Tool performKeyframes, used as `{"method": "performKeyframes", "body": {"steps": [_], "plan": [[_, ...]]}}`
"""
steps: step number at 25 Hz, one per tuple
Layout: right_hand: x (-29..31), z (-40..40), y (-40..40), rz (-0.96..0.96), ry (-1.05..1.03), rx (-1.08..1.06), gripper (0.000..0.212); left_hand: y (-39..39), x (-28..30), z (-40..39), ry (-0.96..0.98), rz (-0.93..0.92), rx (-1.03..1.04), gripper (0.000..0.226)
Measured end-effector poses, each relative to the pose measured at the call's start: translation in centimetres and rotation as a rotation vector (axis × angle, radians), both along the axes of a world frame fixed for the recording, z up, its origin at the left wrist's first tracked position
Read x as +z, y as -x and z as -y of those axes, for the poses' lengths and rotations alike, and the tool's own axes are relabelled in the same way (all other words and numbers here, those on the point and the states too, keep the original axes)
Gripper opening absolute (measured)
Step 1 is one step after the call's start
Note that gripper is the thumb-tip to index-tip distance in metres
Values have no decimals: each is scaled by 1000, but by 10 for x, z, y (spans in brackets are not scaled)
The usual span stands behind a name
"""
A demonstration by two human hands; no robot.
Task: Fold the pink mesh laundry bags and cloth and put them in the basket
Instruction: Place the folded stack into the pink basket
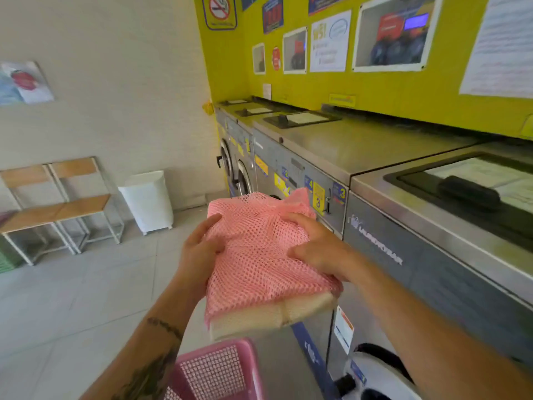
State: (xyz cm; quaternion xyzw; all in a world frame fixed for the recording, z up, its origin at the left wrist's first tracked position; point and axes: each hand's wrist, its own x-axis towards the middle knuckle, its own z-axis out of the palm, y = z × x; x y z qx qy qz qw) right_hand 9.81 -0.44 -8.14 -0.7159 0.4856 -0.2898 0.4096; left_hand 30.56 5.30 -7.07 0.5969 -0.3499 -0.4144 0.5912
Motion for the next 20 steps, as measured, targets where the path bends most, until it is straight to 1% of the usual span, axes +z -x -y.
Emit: {"method": "performKeyframes", "body": {"steps": [3,5,8,10,15,18,20], "plan": [[-63,0,-47,31,-127,-5,71,-56,-56,-3,-88,111,-3,57],[-113,4,-91,19,-192,13,68,-108,-109,-3,-120,183,-33,54],[-199,13,-165,16,-158,-14,66,-191,-193,8,-157,243,-76,48],[-256,18,-212,7,-181,-45,67,-235,-244,13,-250,254,-101,44],[-348,2,-280,-121,-377,-90,71,-291,-339,2,-438,355,-164,42],[-398,1,-295,-192,-438,-104,69,-308,-391,13,-527,456,-264,45],[-436,4,-299,-207,-526,-101,71,-313,-433,22,-591,526,-321,44]]}}
